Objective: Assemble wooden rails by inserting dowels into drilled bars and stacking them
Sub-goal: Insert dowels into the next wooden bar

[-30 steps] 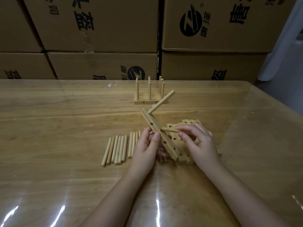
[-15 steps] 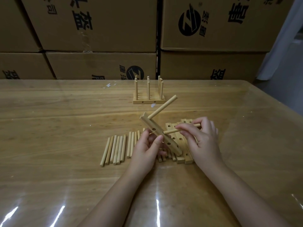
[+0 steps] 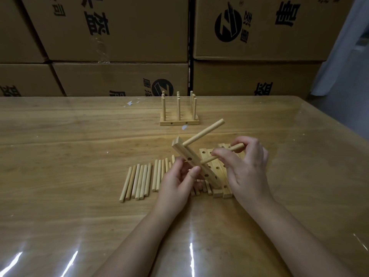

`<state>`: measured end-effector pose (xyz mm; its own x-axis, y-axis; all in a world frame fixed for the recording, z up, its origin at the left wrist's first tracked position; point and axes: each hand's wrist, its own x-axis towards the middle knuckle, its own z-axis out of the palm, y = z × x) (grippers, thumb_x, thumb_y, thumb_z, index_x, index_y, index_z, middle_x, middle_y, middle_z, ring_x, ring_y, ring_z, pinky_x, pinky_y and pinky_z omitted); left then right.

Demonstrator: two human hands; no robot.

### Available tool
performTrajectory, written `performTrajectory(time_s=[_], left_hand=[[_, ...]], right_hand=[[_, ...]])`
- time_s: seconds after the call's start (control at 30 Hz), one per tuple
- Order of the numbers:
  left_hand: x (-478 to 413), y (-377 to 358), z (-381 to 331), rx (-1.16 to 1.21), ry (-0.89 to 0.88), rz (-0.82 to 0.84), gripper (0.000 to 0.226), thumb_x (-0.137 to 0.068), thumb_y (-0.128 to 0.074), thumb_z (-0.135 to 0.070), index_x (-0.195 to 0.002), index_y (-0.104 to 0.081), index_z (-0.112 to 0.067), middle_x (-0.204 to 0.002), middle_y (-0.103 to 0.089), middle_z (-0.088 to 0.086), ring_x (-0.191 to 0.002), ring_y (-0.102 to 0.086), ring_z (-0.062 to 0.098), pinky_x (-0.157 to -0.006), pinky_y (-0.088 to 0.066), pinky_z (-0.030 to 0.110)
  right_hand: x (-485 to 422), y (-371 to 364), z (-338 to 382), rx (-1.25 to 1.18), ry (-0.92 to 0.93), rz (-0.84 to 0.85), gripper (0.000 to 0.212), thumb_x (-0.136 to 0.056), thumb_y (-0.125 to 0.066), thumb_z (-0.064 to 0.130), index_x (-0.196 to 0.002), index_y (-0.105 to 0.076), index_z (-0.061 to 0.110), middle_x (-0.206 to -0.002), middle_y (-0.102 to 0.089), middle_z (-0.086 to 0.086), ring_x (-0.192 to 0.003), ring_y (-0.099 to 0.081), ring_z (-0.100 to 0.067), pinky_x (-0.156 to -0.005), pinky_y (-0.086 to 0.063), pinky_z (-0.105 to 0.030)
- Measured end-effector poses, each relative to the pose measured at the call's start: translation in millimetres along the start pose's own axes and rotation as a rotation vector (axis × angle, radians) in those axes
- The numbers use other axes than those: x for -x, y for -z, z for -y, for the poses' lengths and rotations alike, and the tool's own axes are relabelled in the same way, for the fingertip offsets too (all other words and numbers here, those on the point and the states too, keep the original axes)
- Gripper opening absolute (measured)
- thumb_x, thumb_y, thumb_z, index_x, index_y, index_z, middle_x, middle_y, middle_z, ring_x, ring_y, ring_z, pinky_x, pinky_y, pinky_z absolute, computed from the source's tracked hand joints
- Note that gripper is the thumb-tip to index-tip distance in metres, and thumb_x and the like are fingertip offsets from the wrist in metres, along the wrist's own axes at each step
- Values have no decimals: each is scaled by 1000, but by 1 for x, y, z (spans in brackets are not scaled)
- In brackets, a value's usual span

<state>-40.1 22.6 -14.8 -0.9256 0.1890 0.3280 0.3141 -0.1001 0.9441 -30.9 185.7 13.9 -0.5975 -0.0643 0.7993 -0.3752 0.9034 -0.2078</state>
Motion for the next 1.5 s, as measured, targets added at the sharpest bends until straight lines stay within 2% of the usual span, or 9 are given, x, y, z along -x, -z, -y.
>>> performTrajectory(time_s=[0.2, 0.5, 0.6, 0.7, 0.87, 1.0, 1.17, 1.3, 1.5], left_hand=[[1, -1, 2, -44, -50, -18, 18, -89, -56, -13, -107, -56, -19, -92, -71, 2, -88, -70, 15, -71, -57, 25], [1, 1, 3, -60, -77, -30, 20, -86, -57, -23, -105, -56, -26, -94, -71, -11, -90, -70, 13, -74, -57, 27], [1, 1, 2, -61, -74, -30, 22, -91, -56, -10, -106, -56, -26, -96, -71, -11, -90, -69, 12, -72, -56, 22], [-1, 2, 1, -60, -54, -30, 26, -89, -55, -21, -115, -57, -22, -91, -69, -7, -87, -68, 13, -71, -57, 24], [-4, 7, -3, -10, 48, -11, 32, -89, -50, -35, -118, -62, -27, -94, -72, -8, -83, -67, 9, -65, -54, 21], [-3, 7, -3, 47, 109, 1, 28, -94, -46, -32, -108, -67, -20, -85, -72, -5, -77, -67, 6, -63, -51, 16], [-3, 9, -4, 31, 153, -4, 23, -98, -45, -25, -105, -67, -21, -83, -73, -6, -77, -68, 6, -64, -51, 16], [-3, 9, -4, -24, 164, -5, 22, -99, -45, -22, -100, -67, -19, -79, -71, -2, -69, -65, 6, -60, -51, 18], [-3, 9, -2, -89, 186, -7, 21, -98, -46, -25, -96, -67, -22, -88, -67, 21, -71, -61, 18, -64, -52, 28]], right_hand=[[0, 1, 1, 36, 40, -13, 34, -74, -69, -5, -96, -72, 21, -107, -35, -5, -95, -41, -20, -87, -32, -48], [-2, 0, 3, 40, 36, -36, 22, -82, -60, 8, -96, -72, 20, -95, -51, -18, -92, -43, -23, -84, -33, -47], [-3, 2, 2, 35, 50, -36, 24, -87, -50, 19, -97, -73, 19, -91, -52, -16, -92, -43, -22, -84, -31, -43], [-2, 4, 1, 35, 83, -48, 24, -89, -50, 23, -99, -72, 18, -88, -52, -13, -90, -45, -21, -86, -27, -38], [2, 5, 5, -349, -101, 5, 24, -91, -47, 31, -114, -55, 28, -89, -55, 11, -89, -51, -5, -89, -36, -32], [3, 5, 6, -697, -292, 12, 14, -93, -51, 28, -102, -51, 38, -88, -63, 12, -86, -63, -2, -74, -49, -16], [2, 1, 3, -774, -325, 54, 12, -91, -50, 25, -98, -59, 26, -95, -69, 8, -93, -64, -4, -77, -51, -18], [2, -1, 3, -885, -364, 59, 11, -90, -51, 24, -95, -59, 20, -93, -72, 7, -84, -69, -10, -71, -53, -20], [4, -2, 4, -903, -406, 52, 9, -88, -52, 23, -93, -59, 20, -88, -71, 4, -80, -68, -10, -70, -54, -20]])
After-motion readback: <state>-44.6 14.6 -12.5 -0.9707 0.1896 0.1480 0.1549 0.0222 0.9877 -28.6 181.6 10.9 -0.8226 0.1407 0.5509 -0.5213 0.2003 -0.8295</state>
